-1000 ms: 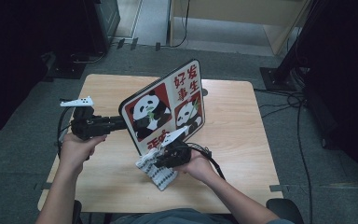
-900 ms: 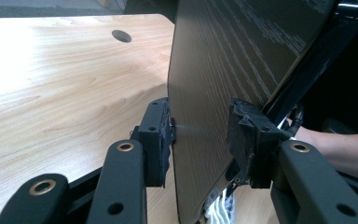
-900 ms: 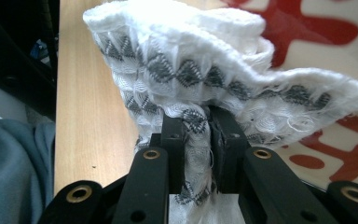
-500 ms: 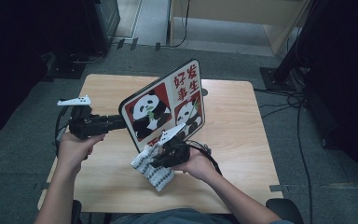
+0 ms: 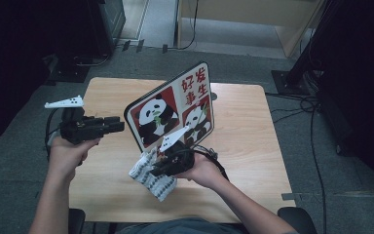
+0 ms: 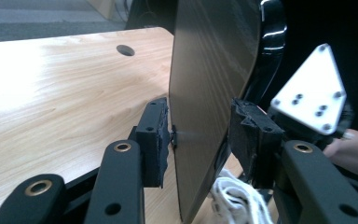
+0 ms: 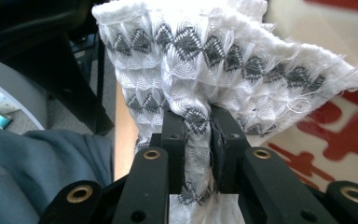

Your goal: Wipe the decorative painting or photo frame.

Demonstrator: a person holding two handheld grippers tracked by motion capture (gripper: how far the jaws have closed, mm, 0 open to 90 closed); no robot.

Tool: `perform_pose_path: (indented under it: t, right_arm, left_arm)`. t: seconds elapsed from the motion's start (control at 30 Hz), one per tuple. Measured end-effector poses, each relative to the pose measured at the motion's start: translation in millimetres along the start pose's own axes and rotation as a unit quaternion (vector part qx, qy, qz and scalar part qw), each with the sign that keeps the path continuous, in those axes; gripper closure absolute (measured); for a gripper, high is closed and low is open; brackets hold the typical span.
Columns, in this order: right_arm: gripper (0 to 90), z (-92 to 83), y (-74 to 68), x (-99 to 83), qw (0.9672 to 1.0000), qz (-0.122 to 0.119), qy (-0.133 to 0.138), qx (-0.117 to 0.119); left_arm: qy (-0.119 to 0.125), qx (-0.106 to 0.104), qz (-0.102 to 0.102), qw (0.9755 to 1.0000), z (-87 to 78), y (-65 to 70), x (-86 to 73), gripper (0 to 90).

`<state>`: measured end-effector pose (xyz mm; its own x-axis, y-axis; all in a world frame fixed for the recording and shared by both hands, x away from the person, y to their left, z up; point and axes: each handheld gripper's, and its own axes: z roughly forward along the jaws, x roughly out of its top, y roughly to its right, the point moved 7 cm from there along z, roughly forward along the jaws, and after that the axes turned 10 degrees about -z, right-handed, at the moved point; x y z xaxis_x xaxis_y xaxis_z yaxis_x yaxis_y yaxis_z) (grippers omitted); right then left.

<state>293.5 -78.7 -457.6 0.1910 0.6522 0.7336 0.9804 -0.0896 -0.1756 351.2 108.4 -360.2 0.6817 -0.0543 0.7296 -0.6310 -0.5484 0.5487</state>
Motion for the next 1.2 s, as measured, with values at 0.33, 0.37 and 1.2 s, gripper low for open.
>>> perform_pose_path:
  t: [0.33, 0.37, 1.2]
  right_arm:
    - [78.4, -6.0, -15.3, 39.9, 0.9993, -0.035, 0.004, 0.011]
    - [78.4, -6.0, -15.5, 43.1, 0.9992, -0.038, 0.003, 0.012]
    - [78.3, -31.1, -10.4, 132.8, 0.9965, -0.07, 0.043, 0.013]
  left_arm:
    - [0.0, 0.007, -0.014, 0.9999, -3.8, -9.1, -1.4, 56.0]
    - [-0.002, 0.008, -0.013, 0.9999, -4.2, -10.4, -2.0, 55.7]
    - [0.007, 0.013, -0.029, 0.9995, -15.6, -24.0, -5.0, 53.8]
